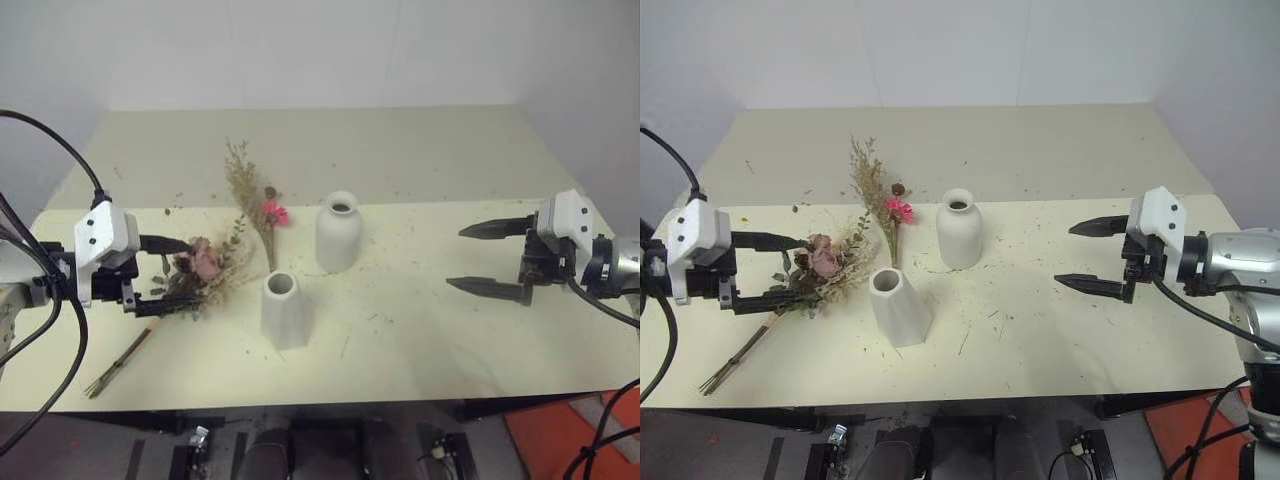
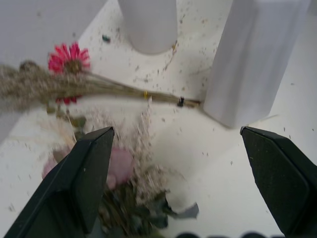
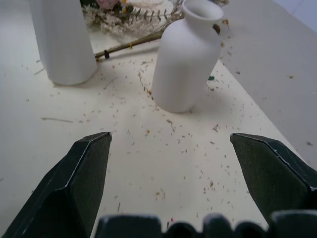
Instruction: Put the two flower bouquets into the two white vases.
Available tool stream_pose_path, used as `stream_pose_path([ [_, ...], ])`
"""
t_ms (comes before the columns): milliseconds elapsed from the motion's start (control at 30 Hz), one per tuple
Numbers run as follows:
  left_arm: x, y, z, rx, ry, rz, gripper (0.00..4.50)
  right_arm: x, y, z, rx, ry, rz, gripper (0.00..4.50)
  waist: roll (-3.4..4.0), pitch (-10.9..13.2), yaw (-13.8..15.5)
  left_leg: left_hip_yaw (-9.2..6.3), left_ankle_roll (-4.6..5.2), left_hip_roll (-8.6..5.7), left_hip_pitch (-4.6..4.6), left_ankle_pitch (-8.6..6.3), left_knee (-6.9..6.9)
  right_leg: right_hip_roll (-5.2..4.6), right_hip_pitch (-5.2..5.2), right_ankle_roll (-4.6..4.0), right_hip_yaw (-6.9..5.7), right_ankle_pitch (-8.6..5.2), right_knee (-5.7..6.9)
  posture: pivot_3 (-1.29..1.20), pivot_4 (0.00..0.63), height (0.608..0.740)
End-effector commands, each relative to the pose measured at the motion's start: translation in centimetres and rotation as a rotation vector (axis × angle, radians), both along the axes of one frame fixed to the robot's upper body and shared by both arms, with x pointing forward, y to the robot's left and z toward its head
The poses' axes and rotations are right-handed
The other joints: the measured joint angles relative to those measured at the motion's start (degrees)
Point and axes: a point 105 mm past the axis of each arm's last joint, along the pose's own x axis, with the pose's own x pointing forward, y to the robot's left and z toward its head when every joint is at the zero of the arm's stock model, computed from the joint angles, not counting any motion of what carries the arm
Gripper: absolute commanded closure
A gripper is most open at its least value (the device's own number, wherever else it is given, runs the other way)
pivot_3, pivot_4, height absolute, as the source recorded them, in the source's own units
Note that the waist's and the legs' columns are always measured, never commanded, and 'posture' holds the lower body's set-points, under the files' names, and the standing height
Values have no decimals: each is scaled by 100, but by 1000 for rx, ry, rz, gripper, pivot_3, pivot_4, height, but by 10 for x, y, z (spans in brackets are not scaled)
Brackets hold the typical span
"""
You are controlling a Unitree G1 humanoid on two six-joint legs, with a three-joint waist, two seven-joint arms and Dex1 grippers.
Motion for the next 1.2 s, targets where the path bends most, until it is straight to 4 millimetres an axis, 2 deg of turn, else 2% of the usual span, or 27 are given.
stream_pose_path([
  [33,-5,7,23,31,-84,38,70,2,4,15,31,-42,56,0,0,0,13,0,0,0,0,0,0,0,1,0,-1,0,0,0,150,740],
  [133,-14,12,26,36,-90,63,70,12,3,20,28,-53,60,0,1,0,13,0,0,2,2,0,1,-3,3,0,1,0,0,0,150,740],
  [300,-24,21,16,69,-57,130,70,20,1,23,-4,-58,85,0,1,0,15,0,0,3,2,0,0,-5,1,0,-1,0,-2,0,150,740],
  [400,-22,33,0,205,45,239,70,24,4,25,-11,-66,100,0,0,1,28,1,0,2,6,0,0,-4,6,0,-2,0,0,0,150,740],
  [567,-17,46,-14,361,200,381,70,22,11,28,-26,-73,148,0,1,1,29,0,0,-2,6,0,0,-3,6,0,-3,0,0,0,150,740],
  [733,-16,44,-37,481,352,416,70,24,20,35,-30,-92,195,0,2,2,7,3,0,-4,5,0,-1,-2,5,0,-2,0,2,0,150,740],
  [933,-7,29,-53,487,428,403,70,27,34,43,-26,-103,263,0,1,2,0,27,0,-1,0,0,0,8,-1,0,-1,0,5,0,150,740],
  [1100,-1,31,-61,523,459,425,70,30,43,51,-21,-101,314,0,0,3,3,46,0,-1,-6,0,0,8,-6,0,0,0,4,0,150,740],
  [1200,4,30,-56,509,450,452,70,33,44,51,-30,-93,326,0,-1,4,14,46,0,-1,-9,0,2,8,-6,0,-1,0,4,0,150,740],
])
